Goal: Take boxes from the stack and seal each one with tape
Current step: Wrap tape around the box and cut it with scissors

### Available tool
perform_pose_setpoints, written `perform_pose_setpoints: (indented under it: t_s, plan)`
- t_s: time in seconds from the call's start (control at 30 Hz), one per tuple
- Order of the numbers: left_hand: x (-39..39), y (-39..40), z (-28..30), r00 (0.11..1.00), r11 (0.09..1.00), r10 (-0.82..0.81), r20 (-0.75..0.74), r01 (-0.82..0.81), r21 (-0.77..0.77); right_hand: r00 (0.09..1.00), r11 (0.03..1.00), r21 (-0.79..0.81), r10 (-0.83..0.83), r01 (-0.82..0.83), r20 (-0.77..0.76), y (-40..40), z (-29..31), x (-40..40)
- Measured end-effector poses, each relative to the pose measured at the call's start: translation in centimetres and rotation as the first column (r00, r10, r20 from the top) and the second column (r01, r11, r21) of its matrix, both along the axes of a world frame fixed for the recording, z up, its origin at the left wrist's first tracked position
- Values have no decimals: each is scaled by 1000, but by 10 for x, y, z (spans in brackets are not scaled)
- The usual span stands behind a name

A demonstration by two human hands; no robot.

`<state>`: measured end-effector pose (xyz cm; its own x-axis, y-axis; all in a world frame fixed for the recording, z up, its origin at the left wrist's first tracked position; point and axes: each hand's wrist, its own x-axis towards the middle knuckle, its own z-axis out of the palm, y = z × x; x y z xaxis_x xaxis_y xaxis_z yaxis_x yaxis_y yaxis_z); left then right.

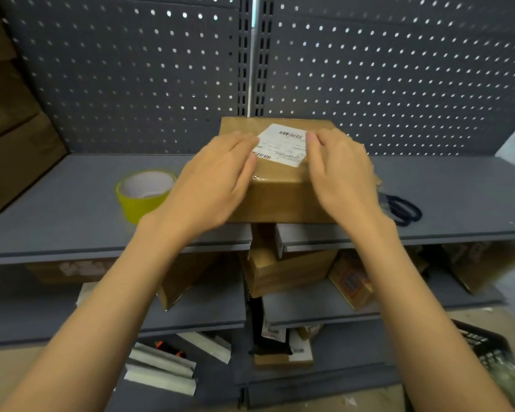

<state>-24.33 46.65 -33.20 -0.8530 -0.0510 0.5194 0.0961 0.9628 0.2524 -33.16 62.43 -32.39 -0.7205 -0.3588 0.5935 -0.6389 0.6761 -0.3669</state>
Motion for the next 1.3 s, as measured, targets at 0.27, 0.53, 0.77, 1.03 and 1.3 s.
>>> perform_pose_setpoints:
  t_s: [0.27, 0.53, 0.77, 1.03, 1.3]
  plan:
    - [-62, 87, 1, 977, 989, -143, 156, 148, -19, 987, 996, 29, 74, -79, 143, 80, -17, -42]
    - [-94, 128, -15, 971, 994, -104, 217, 110, -17, 890, 913, 49, 382, -406, 248, 107, -38, -70]
    - [-86, 121, -18, 967, 999, -11, 256, 24, -46, 834, 901, -57, 420, -429, 357, 115, -44, -75]
    - [-82, 110, -6, 958, 1000, 31, 285, -29, -10, 834, 904, -170, 428, -393, 348, 113, -38, -79]
    - [-103, 115, -17, 956, 990, -16, 294, 57, -129, 859, 877, 145, 395, -458, 324, 97, -28, -92]
